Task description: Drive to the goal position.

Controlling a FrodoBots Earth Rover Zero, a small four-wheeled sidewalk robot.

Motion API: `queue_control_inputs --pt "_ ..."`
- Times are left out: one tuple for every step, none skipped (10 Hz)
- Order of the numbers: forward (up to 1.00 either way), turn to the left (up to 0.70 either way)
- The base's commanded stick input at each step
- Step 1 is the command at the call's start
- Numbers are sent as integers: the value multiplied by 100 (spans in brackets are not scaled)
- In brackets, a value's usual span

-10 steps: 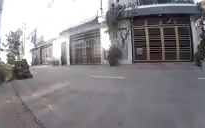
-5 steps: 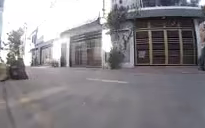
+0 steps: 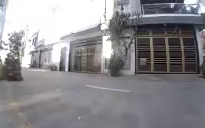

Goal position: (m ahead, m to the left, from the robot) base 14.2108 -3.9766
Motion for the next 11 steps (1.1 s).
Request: queue_control_inputs --pt "-70 0" --pt "-70 0" --pt "-70 0" --pt "-70 0" --pt "-70 0" --pt "-70 0" --pt "-70 0" --pt "-70 0" --pt "-70 0" --pt "-70 0" --pt "-70 0"
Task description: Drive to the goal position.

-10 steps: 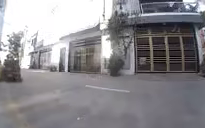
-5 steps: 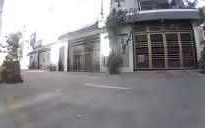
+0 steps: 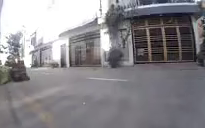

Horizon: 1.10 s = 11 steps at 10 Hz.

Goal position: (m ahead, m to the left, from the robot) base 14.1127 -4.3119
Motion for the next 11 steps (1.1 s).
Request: queue_control_inputs --pt "-70 0" --pt "-70 0" --pt "-57 0" --pt "-25 0" --pt "0 0" --pt "0 0" --pt "0 0" --pt "0 0" --pt "0 0" --pt "0 0" --pt "0 0"
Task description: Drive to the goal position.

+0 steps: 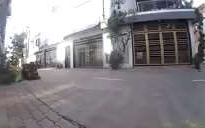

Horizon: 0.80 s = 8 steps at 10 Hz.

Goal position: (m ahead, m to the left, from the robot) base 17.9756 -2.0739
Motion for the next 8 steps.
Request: queue_control_inputs --pt "0 0" --pt "0 0" --pt "31 0" --pt "70 0" --pt "70 0" --pt "70 0" --pt "70 0" --pt "70 0"
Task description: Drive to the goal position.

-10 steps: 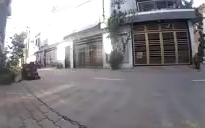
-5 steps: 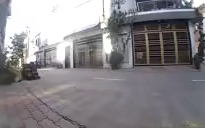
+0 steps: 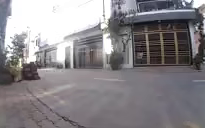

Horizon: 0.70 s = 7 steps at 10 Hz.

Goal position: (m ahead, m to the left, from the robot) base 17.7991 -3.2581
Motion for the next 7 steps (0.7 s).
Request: queue_control_inputs --pt "70 0" --pt "70 0" --pt "70 0" --pt "70 0" --pt "70 0" --pt "70 0" --pt "70 0"
